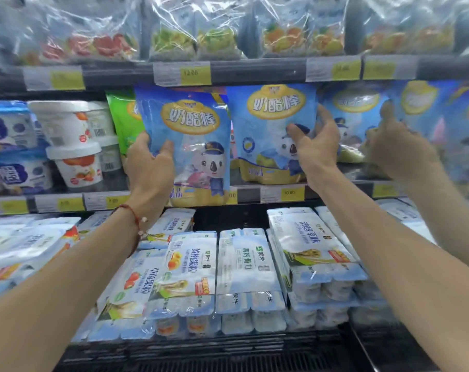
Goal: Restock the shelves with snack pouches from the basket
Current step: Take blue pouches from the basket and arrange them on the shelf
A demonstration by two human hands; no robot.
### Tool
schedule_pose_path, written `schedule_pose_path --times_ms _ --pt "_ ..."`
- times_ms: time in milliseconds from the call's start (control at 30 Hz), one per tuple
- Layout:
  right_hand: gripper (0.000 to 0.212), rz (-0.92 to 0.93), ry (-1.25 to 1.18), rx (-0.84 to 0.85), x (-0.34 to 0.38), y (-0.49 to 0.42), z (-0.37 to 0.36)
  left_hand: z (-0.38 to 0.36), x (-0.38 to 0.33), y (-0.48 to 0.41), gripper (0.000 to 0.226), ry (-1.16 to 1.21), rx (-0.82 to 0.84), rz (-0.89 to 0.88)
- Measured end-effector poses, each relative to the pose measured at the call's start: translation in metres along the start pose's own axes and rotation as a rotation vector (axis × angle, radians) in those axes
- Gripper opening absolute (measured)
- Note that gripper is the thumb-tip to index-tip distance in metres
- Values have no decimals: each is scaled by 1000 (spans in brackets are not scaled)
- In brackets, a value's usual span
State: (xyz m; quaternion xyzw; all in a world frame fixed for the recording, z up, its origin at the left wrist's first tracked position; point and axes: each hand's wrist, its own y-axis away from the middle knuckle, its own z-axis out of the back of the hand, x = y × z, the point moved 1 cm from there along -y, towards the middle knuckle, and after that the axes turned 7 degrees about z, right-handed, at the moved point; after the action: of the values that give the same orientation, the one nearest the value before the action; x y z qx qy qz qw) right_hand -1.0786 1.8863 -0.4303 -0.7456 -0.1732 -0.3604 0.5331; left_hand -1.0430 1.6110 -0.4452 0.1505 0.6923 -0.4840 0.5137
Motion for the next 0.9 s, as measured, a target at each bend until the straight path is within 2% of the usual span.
schedule_pose_path --times_ms 67,167,200,300,400,500,700,900 --pt "59 10 27 3 0 2 8 -3 -1 1 15 27 5 -8" --pt "43 -29 65 71 -4 4 13 -6 -4 5 13 70 26 -10" --pt "44 -66 75 111 -5 4 13 -6 -4 5 11 70 25 -15" --pt "59 -120 129 267 -4 4 13 -4 -6 3 4 81 16 -46" --pt "71 -111 191 389 -9 8 16 -2 -9 2 11 69 23 -74" --pt "71 -92 260 409 -16 11 19 -1 -13 5 15 64 26 -85" --pt "100 -74 423 493 -27 12 20 -3 -11 5 5 75 11 -104" --pt "89 -74 503 394 -40 1 15 -14 -11 2 4 91 28 -94"
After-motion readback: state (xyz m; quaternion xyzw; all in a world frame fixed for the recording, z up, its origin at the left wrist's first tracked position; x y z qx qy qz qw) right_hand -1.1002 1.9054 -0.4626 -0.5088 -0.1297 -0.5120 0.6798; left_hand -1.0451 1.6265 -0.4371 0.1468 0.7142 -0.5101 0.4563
